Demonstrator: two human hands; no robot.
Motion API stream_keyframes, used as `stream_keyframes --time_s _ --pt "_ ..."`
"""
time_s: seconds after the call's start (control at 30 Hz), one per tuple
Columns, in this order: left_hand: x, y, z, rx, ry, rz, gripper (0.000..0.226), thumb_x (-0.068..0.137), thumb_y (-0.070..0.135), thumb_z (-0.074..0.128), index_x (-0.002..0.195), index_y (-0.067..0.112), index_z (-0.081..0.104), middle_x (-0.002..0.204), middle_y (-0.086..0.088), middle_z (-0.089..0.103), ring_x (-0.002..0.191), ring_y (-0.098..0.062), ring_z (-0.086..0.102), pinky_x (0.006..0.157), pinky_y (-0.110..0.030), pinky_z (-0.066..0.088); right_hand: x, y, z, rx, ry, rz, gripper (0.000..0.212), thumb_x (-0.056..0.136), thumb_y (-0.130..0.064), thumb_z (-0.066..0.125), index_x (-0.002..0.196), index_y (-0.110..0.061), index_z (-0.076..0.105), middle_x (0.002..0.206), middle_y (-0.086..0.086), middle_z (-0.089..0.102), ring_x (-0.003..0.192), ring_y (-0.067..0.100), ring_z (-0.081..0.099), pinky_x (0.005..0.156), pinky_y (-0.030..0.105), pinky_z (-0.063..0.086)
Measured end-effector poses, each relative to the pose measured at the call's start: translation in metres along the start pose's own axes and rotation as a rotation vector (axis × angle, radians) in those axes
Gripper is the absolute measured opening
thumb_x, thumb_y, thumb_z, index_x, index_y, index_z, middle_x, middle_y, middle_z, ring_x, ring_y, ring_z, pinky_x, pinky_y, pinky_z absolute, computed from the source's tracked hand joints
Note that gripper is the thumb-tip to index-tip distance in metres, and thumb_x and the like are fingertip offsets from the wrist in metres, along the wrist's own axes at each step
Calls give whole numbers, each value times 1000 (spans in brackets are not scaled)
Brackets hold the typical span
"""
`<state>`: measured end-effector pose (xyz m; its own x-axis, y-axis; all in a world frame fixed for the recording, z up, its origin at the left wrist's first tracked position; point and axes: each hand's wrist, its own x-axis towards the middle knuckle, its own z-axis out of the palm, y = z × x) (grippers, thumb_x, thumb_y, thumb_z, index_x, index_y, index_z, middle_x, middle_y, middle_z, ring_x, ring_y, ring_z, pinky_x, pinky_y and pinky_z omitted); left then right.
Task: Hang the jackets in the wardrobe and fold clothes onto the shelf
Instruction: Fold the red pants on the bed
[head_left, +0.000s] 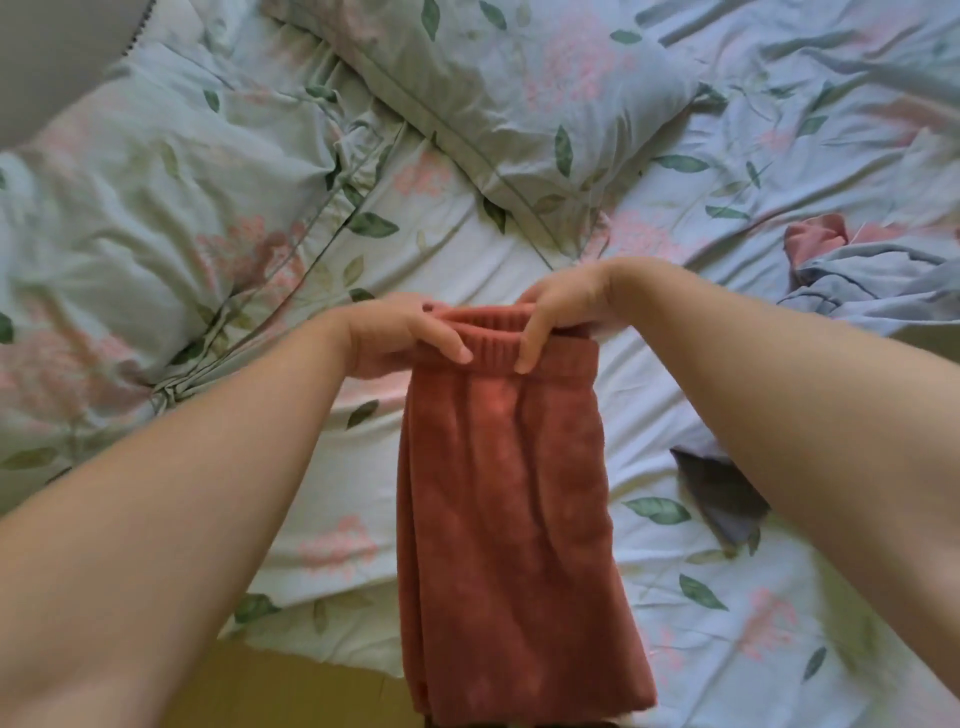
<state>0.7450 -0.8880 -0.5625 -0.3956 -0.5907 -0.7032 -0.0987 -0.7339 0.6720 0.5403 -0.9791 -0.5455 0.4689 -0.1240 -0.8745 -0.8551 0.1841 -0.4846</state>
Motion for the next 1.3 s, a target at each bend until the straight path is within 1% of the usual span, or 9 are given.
stream_keyframes --time_s 0.1,0.17,0.27,0.37,0.47,0.57,0.73,0.9,1.3 --pt "12 38 -21 77 464 183 77 52 -4 78 126 6 60 108 -12 70 97 -24 67 65 -23 57 0 -29 -23 -211 434 -65 57 57 -30 92 108 -20 69 103 6 74 90 26 73 81 43 62" --pt "20 40 -20 271 740 311 87 48 11 78 132 12 52 125 -11 60 105 -20 63 81 -27 56 3 -40 -26 -284 588 -100 57 58 -36 91 108 -21 68 98 0 69 88 20 68 73 33 59" --pt "22 -10 20 823 1257 526 50 64 26 73 109 11 55 114 -12 53 103 -31 55 90 -42 47 13 -41 -26 -285 644 -131 56 62 -32 91 111 -17 67 97 -1 67 90 22 67 65 27 52" --pt "28 -79 74 1213 810 778 21 76 23 66 95 16 60 94 -8 57 88 -35 58 74 -44 45 14 -39 -24 -317 663 -158 64 62 -31 90 120 -19 65 105 0 66 96 23 64 73 29 55" --pt "52 -129 87 1557 351 656 39 81 25 62 120 19 63 120 -4 63 106 -30 61 88 -42 48 10 -44 -24 -365 631 -198 63 63 -29 87 121 -23 63 107 -2 63 95 21 62 71 28 53" --pt "75 -132 81 1702 291 654 44 90 30 56 132 20 59 141 -2 55 130 -28 49 114 -49 26 3 -49 -24 -549 624 -189 48 64 -24 80 107 -24 61 100 -2 61 93 23 61 64 28 48" --pt "99 -115 54 1882 208 646 76 91 62 49 155 24 36 166 -5 23 154 -25 16 121 -48 -12 -3 -42 -17 -782 627 -170 37 67 -19 69 102 -22 55 92 0 58 81 21 56 56 28 42" --pt "119 -119 41 1932 151 681 102 86 81 37 162 24 1 170 2 -1 156 -18 0 124 -45 -8 -4 -33 -2 -828 632 -259 31 67 -19 61 97 -19 54 85 1 58 74 20 56 55 29 41" --pt "130 -122 30 1893 148 798 91 95 73 33 162 16 10 170 -3 8 156 -20 8 126 -40 -4 1 -10 25 -688 750 -317 36 66 -34 61 99 -24 50 86 -4 56 79 24 57 56 28 39"
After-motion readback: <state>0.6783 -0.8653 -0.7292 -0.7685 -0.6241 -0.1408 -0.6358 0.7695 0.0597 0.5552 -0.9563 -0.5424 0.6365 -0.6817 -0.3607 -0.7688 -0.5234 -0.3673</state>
